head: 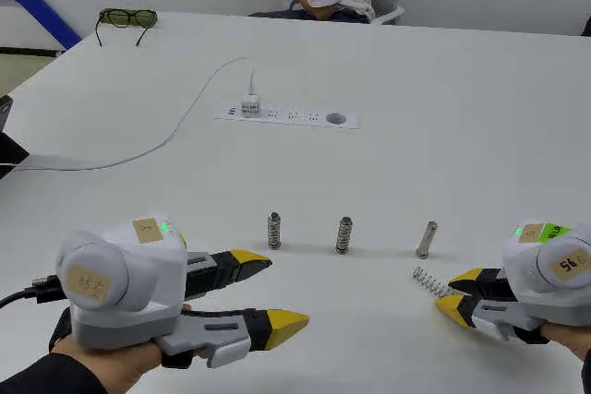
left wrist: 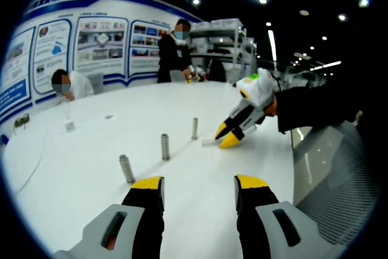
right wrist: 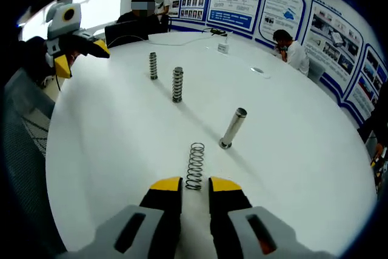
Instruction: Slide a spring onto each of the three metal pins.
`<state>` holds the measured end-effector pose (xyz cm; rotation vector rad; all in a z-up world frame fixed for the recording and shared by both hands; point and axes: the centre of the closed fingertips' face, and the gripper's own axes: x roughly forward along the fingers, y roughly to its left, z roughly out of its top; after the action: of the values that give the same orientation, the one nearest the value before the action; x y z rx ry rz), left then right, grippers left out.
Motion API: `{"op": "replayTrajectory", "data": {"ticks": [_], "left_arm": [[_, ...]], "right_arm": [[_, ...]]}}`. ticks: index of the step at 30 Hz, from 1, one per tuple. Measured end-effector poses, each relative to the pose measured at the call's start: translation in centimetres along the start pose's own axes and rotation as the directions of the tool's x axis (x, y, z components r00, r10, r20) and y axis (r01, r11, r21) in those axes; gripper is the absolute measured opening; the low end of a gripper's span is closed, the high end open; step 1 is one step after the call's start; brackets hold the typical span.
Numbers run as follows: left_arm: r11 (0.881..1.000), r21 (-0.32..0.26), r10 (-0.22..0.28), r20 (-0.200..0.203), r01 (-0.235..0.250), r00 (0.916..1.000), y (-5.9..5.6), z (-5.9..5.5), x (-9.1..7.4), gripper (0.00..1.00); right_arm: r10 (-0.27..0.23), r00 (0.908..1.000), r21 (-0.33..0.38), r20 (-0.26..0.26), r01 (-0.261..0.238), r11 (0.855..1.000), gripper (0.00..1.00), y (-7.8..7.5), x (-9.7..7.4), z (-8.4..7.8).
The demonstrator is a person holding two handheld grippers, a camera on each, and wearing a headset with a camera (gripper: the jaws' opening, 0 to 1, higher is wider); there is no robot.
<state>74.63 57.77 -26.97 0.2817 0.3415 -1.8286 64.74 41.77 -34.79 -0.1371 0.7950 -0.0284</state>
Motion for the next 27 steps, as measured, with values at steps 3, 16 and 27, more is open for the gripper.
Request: {"op": "replayTrajectory", "data": {"ticks": [3, 16, 27], "left_arm": [[1.000, 0.000, 0.000, 0.002, 0.000, 1.0000, 0.0, 0.1, 0.0, 0.47], [1.000, 0.003, -0.002, -0.001, 0.002, 1.0000, 0.1, 0.0, 0.1, 0.47], [1.000, 0.022, -0.017, -0.011, 0.018, 0.9998, 0.1, 0.1, 0.4, 0.46]], "right_arm": [[0.001, 1.0000, -0.004, -0.006, -0.001, 1.000, 0.15, 0.1, 0.0, -0.1], [-0.004, 0.9999, 0.000, -0.015, 0.004, 1.000, 0.12, -0.1, 0.0, 0.2], [0.006, 0.9998, -0.001, 0.017, -0.006, 1.000, 0.11, 0.2, -0.3, 1.8]]}}
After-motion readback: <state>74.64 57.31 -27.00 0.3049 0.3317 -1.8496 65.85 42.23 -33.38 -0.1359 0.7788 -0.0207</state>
